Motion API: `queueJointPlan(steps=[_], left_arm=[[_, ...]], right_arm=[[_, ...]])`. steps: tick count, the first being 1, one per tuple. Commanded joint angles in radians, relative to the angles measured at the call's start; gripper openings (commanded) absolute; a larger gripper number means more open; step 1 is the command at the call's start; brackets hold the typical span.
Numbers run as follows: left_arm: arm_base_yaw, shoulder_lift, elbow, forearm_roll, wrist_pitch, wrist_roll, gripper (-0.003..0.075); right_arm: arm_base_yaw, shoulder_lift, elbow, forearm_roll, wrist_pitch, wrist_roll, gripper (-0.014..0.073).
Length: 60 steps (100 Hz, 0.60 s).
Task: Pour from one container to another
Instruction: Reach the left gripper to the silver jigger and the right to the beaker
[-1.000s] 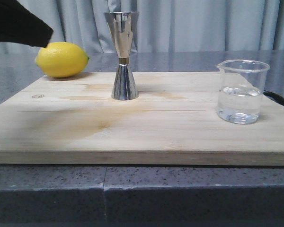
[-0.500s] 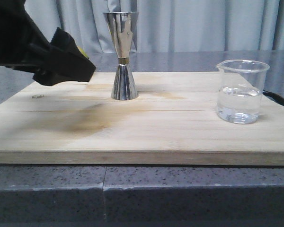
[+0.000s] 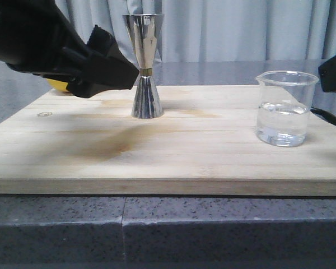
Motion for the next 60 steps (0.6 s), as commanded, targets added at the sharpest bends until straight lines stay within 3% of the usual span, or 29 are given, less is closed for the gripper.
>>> queueJointPlan(steps=[1,13,35,60], left_arm=[[-0.008,-0.021,-0.031,-0.007,-0.069,-0.004,0.0638],[-0.008,-0.021,-0.031,-0.008,-0.082,-0.006,0.0638],[-0.008,-0.021,-0.031,-0.008,-0.090,-0.008,0.0638],[-0.008,-0.020,-0.031,-0.008,-0.092,-0.008,0.0634]], right_arm=[[0.025,0.018,-0.024,0.056,0.010,-0.054,0.0468],[0.091,0.029,-0.024,0.045,-0.023,-0.061,0.0444],[0.236,0.032,0.013,0.038,-0.212,-0.070,0.0407],[0.298,0.051,0.015,0.047,-0.357,-0.070,0.0407]])
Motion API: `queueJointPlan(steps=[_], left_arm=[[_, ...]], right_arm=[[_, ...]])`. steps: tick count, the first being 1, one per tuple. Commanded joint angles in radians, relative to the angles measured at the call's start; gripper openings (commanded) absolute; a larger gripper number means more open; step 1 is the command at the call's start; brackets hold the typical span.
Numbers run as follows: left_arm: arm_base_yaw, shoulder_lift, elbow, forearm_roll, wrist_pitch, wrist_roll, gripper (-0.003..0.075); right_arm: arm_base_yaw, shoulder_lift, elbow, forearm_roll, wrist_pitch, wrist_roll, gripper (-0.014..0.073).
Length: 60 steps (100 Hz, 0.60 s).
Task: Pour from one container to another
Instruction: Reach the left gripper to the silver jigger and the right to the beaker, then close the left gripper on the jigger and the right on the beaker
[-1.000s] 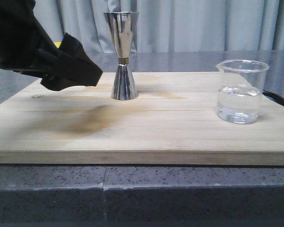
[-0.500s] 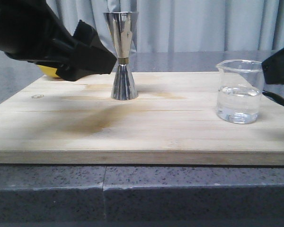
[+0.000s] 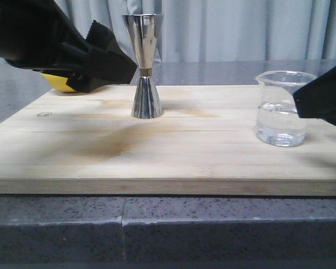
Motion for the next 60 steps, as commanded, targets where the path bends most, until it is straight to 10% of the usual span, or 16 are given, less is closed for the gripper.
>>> queueJointPlan(steps=[1,60], left_arm=[[-0.008,-0.020,-0.031,-0.001,-0.066,-0.008,0.0631],[-0.008,-0.011,-0.031,-0.001,-0.066,-0.008,0.0608]], right_arm=[[0.016,0.015,-0.021,0.027,-0.070,-0.013,0.0407],[0.334,0.156,-0.021,0.122,-0.432,-0.011,0.0407]])
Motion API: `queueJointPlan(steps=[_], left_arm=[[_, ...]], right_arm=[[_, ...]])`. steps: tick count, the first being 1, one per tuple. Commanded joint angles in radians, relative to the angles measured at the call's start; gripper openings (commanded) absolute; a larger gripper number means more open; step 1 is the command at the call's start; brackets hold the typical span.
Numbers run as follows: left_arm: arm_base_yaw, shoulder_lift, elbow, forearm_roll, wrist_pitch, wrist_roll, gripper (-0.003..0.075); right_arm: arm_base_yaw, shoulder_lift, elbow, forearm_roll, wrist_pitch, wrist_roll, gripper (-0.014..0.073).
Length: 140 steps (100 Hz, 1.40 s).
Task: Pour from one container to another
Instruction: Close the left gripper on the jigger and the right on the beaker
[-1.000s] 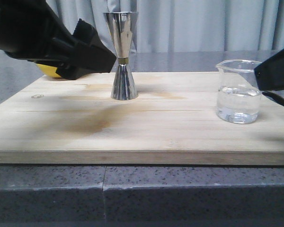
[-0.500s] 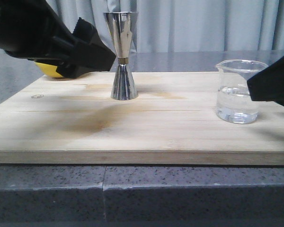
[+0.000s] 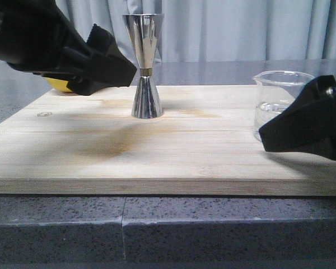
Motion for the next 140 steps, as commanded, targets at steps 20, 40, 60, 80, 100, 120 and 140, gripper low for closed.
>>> queueJointPlan(steps=[20,40,60,80,100,120,140], left_arm=[[-0.008,-0.020,-0.031,-0.001,-0.063,-0.008,0.0608],[-0.008,-0.020,-0.031,-0.001,-0.063,-0.008,0.0608],[-0.008,-0.020,-0.031,-0.001,-0.063,-0.008,0.0608],[-0.008,-0.020,-0.031,-0.001,-0.063,-0.008,0.0608],[-0.008,-0.020,-0.031,-0.001,-0.086,-0.036,0.0608],[-0.010,0.010,-0.031,0.008,-0.107,-0.098,0.0608],[-0.068,0.066,-0.031,0.098,-0.193,-0.195,0.0608]], right_arm=[[0.083,0.019,-0.023,0.032,-0.185,0.012,0.0408],[0.110,0.073,-0.023,0.032,-0.234,0.046,0.0407],[0.167,0.110,-0.023,-0.026,-0.331,0.138,0.0407],[0.194,0.132,-0.023,-0.106,-0.410,0.251,0.0407],[0.200,0.174,-0.023,-0.165,-0.452,0.343,0.0407],[0.200,0.212,-0.023,-0.234,-0.476,0.426,0.0407],[0.200,0.214,-0.023,-0.243,-0.484,0.435,0.0407]])
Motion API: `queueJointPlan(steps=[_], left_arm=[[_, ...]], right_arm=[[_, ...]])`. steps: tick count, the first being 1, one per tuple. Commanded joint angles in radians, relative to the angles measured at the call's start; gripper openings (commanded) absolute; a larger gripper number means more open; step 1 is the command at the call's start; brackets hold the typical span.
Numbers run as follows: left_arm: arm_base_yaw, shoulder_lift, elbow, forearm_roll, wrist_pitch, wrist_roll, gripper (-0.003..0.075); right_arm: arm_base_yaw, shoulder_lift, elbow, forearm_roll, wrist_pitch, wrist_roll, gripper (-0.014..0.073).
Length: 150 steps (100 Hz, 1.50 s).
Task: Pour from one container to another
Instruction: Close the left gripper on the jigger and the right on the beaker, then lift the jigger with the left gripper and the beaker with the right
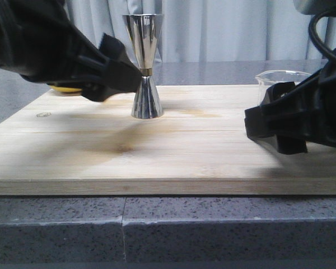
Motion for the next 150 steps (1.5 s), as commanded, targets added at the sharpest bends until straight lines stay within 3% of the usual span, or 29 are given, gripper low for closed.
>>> queueJointPlan(steps=[1,31,48,79,110,121,150], left_arm=[[-0.036,-0.006,-0.031,0.049,-0.121,-0.048,0.0608],[-0.073,0.039,-0.031,0.146,-0.235,-0.205,0.0608],[-0.073,0.078,-0.031,0.247,-0.307,-0.361,0.0602],[-0.073,0.127,-0.031,0.263,-0.399,-0.414,0.0406],[-0.073,0.163,-0.031,0.325,-0.444,-0.487,0.0386],[-0.073,0.163,-0.031,0.325,-0.444,-0.487,0.0300],[-0.073,0.163,-0.031,0.325,-0.444,-0.487,-0.0020]], right_arm=[[0.001,-0.002,-0.019,-0.024,-0.025,0.001,0.0407],[0.001,-0.002,-0.019,-0.026,-0.031,0.001,0.0407],[0.001,-0.002,-0.019,-0.028,-0.031,0.001,0.0407],[0.001,-0.002,-0.019,-0.028,-0.031,0.001,0.0407],[0.001,-0.002,-0.019,-0.028,-0.033,0.001,0.0407],[0.001,-0.002,-0.019,-0.028,-0.033,0.001,0.0407],[0.001,-0.002,-0.019,-0.028,-0.040,0.001,0.0407]])
